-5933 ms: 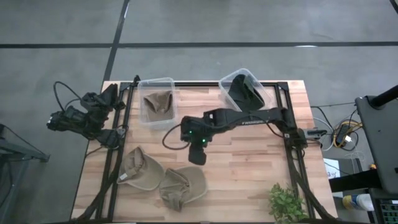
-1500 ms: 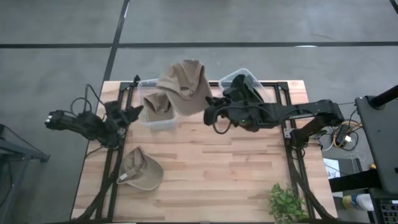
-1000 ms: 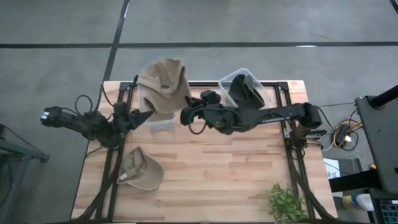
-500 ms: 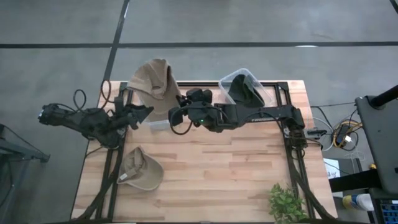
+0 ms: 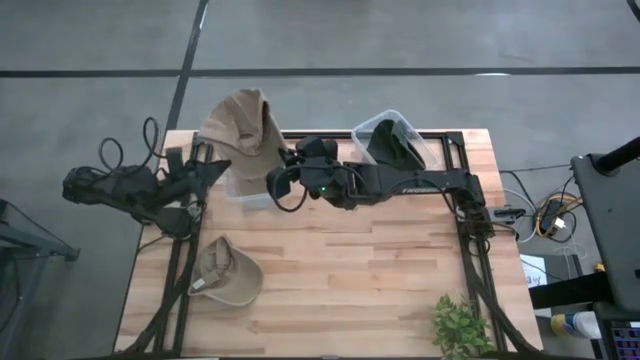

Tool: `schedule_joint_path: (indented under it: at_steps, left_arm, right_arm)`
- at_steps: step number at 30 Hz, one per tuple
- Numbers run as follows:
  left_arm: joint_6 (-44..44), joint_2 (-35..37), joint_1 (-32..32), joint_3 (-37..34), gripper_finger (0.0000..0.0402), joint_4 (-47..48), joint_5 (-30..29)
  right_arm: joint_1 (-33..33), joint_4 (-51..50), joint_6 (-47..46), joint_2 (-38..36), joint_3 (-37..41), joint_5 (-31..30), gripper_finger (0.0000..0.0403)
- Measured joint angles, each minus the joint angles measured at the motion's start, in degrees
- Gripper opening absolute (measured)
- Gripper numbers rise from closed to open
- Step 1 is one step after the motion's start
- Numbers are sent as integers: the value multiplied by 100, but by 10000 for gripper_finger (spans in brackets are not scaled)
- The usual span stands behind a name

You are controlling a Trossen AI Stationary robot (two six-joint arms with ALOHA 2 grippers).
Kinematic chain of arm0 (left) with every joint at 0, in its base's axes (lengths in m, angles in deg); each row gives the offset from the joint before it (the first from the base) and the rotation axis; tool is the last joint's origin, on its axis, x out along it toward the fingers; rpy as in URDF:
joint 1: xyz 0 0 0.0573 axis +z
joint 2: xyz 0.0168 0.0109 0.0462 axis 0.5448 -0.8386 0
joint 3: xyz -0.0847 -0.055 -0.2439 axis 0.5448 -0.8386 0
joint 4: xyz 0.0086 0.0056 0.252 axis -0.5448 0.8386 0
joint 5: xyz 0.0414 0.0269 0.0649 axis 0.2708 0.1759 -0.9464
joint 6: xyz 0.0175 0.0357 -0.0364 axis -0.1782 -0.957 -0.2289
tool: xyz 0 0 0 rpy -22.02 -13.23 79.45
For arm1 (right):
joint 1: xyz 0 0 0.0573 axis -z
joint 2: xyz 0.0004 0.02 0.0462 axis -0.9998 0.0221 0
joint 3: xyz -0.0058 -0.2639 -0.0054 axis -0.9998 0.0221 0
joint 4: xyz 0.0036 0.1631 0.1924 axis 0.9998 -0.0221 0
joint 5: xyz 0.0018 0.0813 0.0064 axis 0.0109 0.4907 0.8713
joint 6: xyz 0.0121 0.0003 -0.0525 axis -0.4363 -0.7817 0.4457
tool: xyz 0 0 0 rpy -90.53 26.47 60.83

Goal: Pick & Place hat
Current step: Put the right brown cap into the left transparent bin

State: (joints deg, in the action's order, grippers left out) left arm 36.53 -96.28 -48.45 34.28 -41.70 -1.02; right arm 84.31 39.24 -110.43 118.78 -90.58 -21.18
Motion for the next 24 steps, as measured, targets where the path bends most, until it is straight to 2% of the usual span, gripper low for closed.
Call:
schedule_joint_path:
  at_steps: [3,10,14,17,20,24]
  left_arm:
    - [-10,-2,4,-11,15,5,-34]
    - [-9,-5,-2,-11,47,-12,17]
    - [146,25,0,9,14,103,-35]
    - [336,53,0,36,10,338,-72]
    - [757,120,0,168,7,832,-56]
    - [1313,204,-4,479,7,1969,-210]
  right_arm:
    - [18,52,14,-13,1,74,13]
    - [37,87,27,-13,12,229,13]
    - [91,-51,34,-15,10,403,13]
    - [159,-162,95,-21,10,653,16]
    - [222,-190,277,-42,10,1087,38]
    - [223,-295,569,-57,12,1155,88]
